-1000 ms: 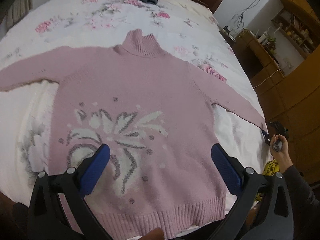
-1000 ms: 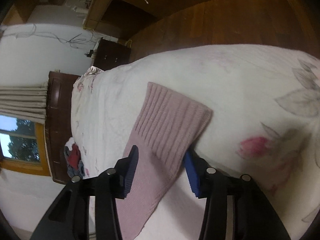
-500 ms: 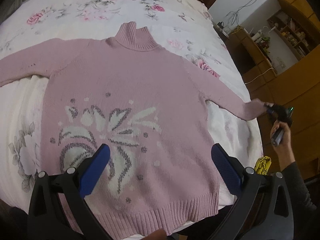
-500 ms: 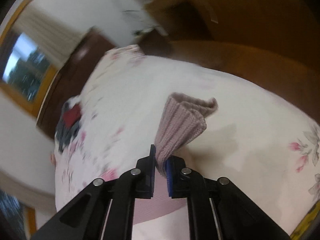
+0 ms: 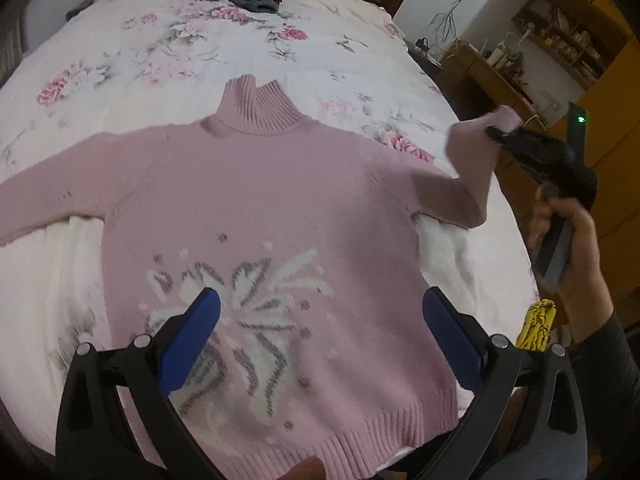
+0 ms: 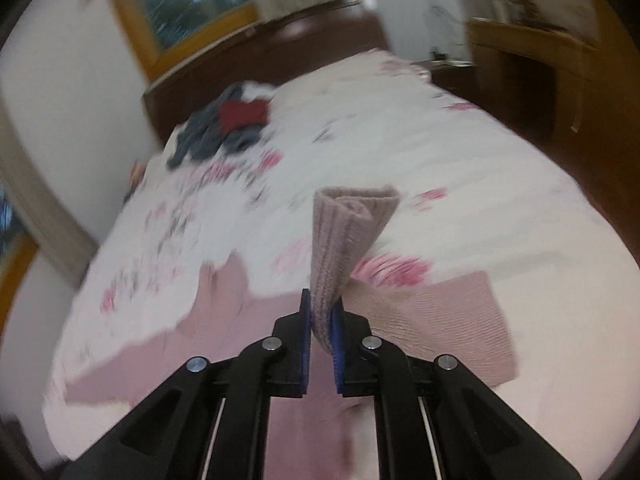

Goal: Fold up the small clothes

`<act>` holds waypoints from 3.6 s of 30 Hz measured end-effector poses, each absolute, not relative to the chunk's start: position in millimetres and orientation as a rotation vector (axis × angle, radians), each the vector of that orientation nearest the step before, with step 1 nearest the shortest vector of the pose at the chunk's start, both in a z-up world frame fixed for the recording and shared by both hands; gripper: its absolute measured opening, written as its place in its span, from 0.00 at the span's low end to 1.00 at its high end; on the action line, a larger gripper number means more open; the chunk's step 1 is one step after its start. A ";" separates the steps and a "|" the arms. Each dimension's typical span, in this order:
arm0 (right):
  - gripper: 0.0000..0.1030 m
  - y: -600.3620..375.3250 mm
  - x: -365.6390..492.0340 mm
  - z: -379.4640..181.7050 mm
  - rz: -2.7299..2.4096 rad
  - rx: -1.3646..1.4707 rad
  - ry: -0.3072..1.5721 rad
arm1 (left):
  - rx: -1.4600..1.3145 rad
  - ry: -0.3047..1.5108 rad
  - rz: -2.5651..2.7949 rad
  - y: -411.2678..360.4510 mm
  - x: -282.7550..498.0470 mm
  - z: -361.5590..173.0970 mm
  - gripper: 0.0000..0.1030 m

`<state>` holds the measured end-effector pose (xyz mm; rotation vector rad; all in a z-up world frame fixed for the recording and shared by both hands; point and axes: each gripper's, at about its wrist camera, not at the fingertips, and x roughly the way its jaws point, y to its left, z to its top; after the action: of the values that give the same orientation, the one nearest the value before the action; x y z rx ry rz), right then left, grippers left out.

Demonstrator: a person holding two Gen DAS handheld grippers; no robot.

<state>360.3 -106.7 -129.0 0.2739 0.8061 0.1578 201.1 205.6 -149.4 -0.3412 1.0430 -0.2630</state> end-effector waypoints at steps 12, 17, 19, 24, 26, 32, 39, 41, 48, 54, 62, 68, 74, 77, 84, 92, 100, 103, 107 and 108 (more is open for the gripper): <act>0.25 32.8 327.3 -287.9 0.257 -0.117 1.014 | -0.496 1.057 -0.359 220.2 255.2 -178.3 0.97; 0.58 17.7 285.9 -278.1 0.298 -0.070 0.981 | -0.761 1.122 -0.463 215.5 295.0 -215.3 0.97; 0.58 1.4 260.3 -273.6 0.299 -0.023 0.982 | -0.844 1.161 -0.515 202.1 316.4 -235.4 0.97; 0.58 -35.0 212.3 -259.4 0.284 0.145 0.994 | -1.008 1.299 -0.580 159.9 358.8 -289.0 0.97; 0.58 -44.6 196.2 -255.9 0.277 0.199 0.995 | -1.044 1.339 -0.568 147.5 367.9 -304.4 0.97; 0.59 -56.1 170.0 -251.5 0.290 0.318 1.001 | -1.054 1.362 -0.534 126.2 390.1 -313.8 0.73; 0.59 -50.8 164.8 -246.1 0.316 0.352 0.989 | -0.894 1.404 -0.525 123.6 406.5 -298.8 0.05; 0.59 -47.6 164.5 -244.7 0.324 0.349 0.987 | -0.869 1.380 -0.544 127.5 412.1 -288.4 0.05; 0.59 -44.3 163.8 -244.6 0.340 0.366 1.005 | -0.775 1.235 -0.600 173.1 440.9 -207.6 0.05; 0.60 -32.5 165.3 -246.2 0.362 0.377 1.017 | -0.703 1.193 -0.520 244.3 449.8 -175.8 0.05; 0.60 -14.5 166.5 -246.9 0.395 0.350 1.035 | -0.745 1.210 -0.390 338.2 437.4 -201.9 0.05; 0.60 -7.6 168.0 -251.0 0.401 0.337 1.055 | -0.790 1.246 -0.329 389.6 424.2 -236.4 0.05; 0.60 3.9 169.7 -254.4 0.418 0.326 1.066 | -0.789 1.319 -0.278 408.7 416.2 -281.5 0.05; 0.60 5.5 170.0 -252.5 0.426 0.321 1.063 | -0.805 1.333 -0.255 414.2 414.8 -299.2 0.05; 0.60 6.2 170.8 -252.2 0.430 0.339 1.066 | -0.579 1.329 -0.043 414.4 408.3 -295.1 0.31; 0.61 16.0 167.2 -249.8 0.449 0.361 1.075 | -0.715 1.232 -0.253 368.0 397.9 -288.0 0.45; 0.62 25.1 150.0 -234.9 0.479 0.304 1.073 | -0.713 1.279 -0.162 378.2 387.0 -315.6 0.36; 0.63 26.1 144.4 -228.8 0.487 0.301 1.069 | -0.723 1.218 -0.132 410.6 353.4 -293.9 0.64; 0.65 35.3 136.7 -220.4 0.511 0.292 1.056 | -0.759 1.092 0.018 494.9 291.0 -262.3 0.87; 0.65 39.5 135.5 -219.7 0.521 0.287 1.058 | -0.782 1.077 0.046 514.8 278.0 -258.6 0.87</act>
<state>135.5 39.5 -219.7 0.2871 1.0577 0.5214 278.0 514.8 -258.6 -0.7824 1.0773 0.0465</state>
